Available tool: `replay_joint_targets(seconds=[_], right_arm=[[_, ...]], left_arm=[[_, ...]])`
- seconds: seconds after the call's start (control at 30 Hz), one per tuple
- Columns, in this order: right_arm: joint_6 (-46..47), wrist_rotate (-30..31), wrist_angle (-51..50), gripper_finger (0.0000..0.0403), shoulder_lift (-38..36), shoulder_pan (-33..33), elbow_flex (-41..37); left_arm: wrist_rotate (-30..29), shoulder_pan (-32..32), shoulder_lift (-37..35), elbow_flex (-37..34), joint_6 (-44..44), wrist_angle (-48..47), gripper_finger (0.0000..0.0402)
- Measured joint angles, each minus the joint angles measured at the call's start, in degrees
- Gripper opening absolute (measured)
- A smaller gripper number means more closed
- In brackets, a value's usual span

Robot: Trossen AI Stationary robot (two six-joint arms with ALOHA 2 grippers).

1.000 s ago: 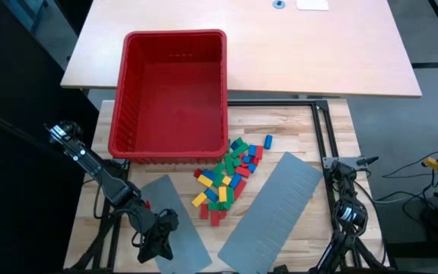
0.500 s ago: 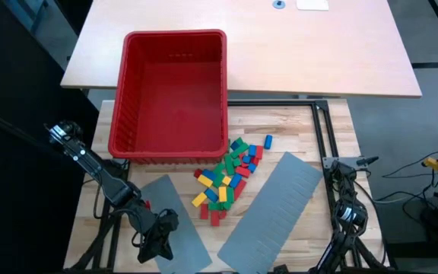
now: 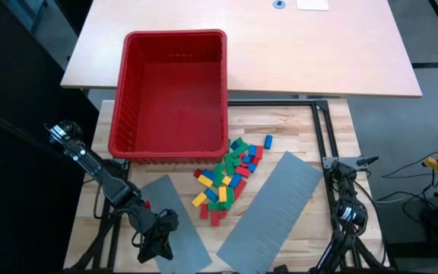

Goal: Sort blocks

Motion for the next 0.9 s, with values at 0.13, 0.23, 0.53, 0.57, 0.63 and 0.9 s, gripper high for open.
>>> replay_joint_targets(seconds=[0.13, 0.23, 0.53, 0.57, 0.63, 0.9], right_arm=[[0.0, 0.1, -0.1, 0.0000, -0.2, 0.0, 0.1], [-0.2, 0.7, -0.1, 0.0000, -0.2, 0.1, 0.2], [-5.4, 0.7, 1.3, 0.0000, -0.2, 0.3, 0.6], [-5.4, 0.7, 1.3, 0.0000, -0.2, 0.3, 0.6], [-5.5, 0.7, 1.3, 0.0000, -0.2, 0.3, 0.6], [-15.1, -2.7, 4.0, 0.0000, -0.2, 0.3, 0.6]], left_arm=[[0.0, 0.0, 0.0, 0.0, 0.0, 0.0, 0.0000], [0.0, 0.0, 0.0, 0.0, 0.0, 0.0, 0.0000], [0.0, 0.0, 0.0, 0.0, 0.2, 0.1, 0.0000], [0.0, 0.0, 0.0, 0.0, 0.2, 0.1, 0.0000], [0.0, 0.0, 0.0, 0.0, 0.2, 0.1, 0.0000], [0.0, 0.0, 0.0, 0.0, 0.2, 0.0, 0.0000]])
